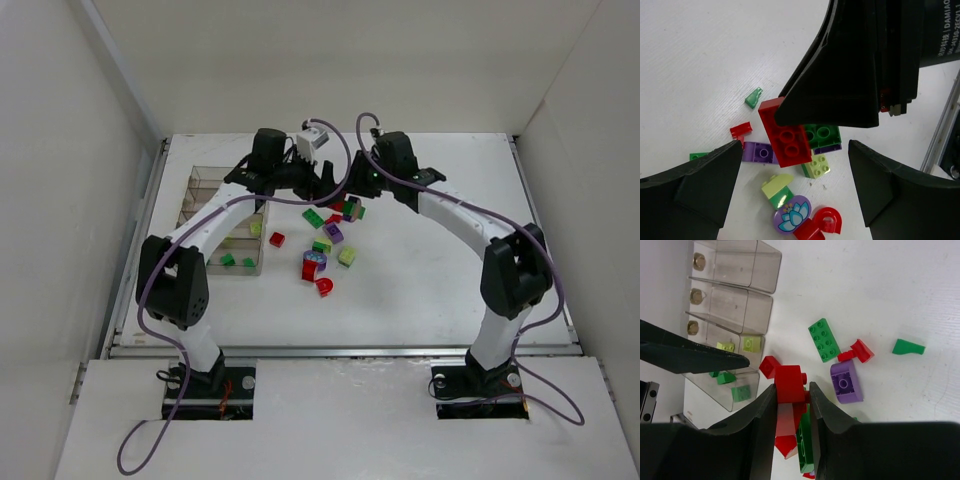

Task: Sort the legos into containers by color

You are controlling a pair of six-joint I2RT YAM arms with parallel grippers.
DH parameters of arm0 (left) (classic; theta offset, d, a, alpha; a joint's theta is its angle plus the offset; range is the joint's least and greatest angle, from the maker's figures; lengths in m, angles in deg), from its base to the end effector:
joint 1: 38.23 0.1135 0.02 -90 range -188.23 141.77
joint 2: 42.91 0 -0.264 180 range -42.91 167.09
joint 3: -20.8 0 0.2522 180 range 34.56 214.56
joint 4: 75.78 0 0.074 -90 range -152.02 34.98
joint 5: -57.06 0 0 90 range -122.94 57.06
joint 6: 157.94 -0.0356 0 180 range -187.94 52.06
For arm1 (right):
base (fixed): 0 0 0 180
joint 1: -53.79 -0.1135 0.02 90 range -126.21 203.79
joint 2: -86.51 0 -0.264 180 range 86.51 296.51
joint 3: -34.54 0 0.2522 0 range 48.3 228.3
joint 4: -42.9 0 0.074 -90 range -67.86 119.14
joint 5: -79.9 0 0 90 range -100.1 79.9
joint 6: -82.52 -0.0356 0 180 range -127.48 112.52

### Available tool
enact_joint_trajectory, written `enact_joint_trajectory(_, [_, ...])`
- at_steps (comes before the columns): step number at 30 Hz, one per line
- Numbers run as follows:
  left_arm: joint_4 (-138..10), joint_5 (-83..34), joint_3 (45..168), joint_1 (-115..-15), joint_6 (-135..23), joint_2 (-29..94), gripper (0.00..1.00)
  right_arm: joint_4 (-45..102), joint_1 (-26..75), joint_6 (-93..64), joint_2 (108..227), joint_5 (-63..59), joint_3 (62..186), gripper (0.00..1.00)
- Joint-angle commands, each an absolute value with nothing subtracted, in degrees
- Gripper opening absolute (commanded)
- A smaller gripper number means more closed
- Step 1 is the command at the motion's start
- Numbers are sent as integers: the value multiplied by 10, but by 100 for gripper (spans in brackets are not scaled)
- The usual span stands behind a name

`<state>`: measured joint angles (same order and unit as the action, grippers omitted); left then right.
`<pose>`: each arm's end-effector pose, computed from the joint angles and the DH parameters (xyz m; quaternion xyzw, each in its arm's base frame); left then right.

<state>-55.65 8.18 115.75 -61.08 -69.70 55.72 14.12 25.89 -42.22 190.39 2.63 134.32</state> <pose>0.3628 -0.1783 0.3176 0.3545 0.7255 -0.3828 0.4488 0.3730 0.2064 0.2927 -0.0008 0.8745 0.3302 0.3553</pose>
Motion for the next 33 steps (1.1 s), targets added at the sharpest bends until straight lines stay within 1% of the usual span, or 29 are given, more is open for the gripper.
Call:
enact_joint_trajectory(1, [-568,26,1186,-621,-663,556,84,166,258,-433,1867,1,1344,0])
enact_joint_trajectory(6, [-538,26,1186,-633,-669,567,82,166,258,-452,1856,-17,1339,0])
enact_joint_trajectory(8, [-538,19,1186,-638,-675,567,78,166,258,-458,1856,-18,1339,0])
enact_joint_trajectory(11, [-538,9,1186,-644,-675,579,76,166,258,-464,1850,-18,1339,0])
enact_joint_trajectory(12, [-538,4,1193,-644,-675,587,73,166,258,-464,1850,-10,1339,0])
enact_joint_trajectory(13, [-538,4,1193,-644,-675,594,73,166,258,-464,1850,-4,1339,0])
enact_joint_trajectory(15, [-538,4,1198,-644,-675,594,68,166,253,-464,1850,-3,1334,0])
enact_joint_trajectory(16, [-538,4,1205,-644,-675,594,61,160,253,-464,1844,-3,1334,0])
enact_joint_trajectory(19, [-538,9,1205,-644,-675,599,47,160,253,-470,1839,-3,1323,0])
enact_joint_trajectory(20, [-543,9,1205,-644,-675,599,37,160,253,-470,1839,-3,1323,0])
enact_joint_trajectory(21, [-543,15,1205,-644,-675,599,30,166,253,-470,1839,2,1318,0])
enact_joint_trajectory(22, [-543,22,1205,-644,-670,599,19,166,253,-470,1839,7,1318,0])
enact_joint_trajectory(23, [-543,22,1205,-644,-670,599,19,171,253,-470,1839,7,1318,0])
enact_joint_trajectory(24, [-543,31,1205,-644,-670,599,9,171,253,-470,1839,12,1318,0])
enact_joint_trajectory(26, [-538,41,1205,-644,-670,599,0,171,253,-470,1844,20,1318,0])
enact_joint_trajectory(28, [-538,42,1205,-644,-664,599,0,171,253,-465,1850,27,1318,0])
enact_joint_trajectory(29, [-538,42,1205,-644,-664,599,0,171,253,-465,1858,38,1323,2])
enact_joint_trajectory(30, [-538,42,1205,-644,-664,599,0,171,253,-460,1858,57,1323,15])
enact_joint_trajectory(31, [-532,42,1205,-644,-664,599,0,171,261,-460,1867,65,1329,60])
enact_joint_trajectory(32, [-532,42,1205,-644,-664,599,0,149,266,-460,1875,70,1339,76])
enact_joint_trajectory(33, [-532,42,1205,-644,-664,599,0,135,272,-460,1875,70,1339,89])
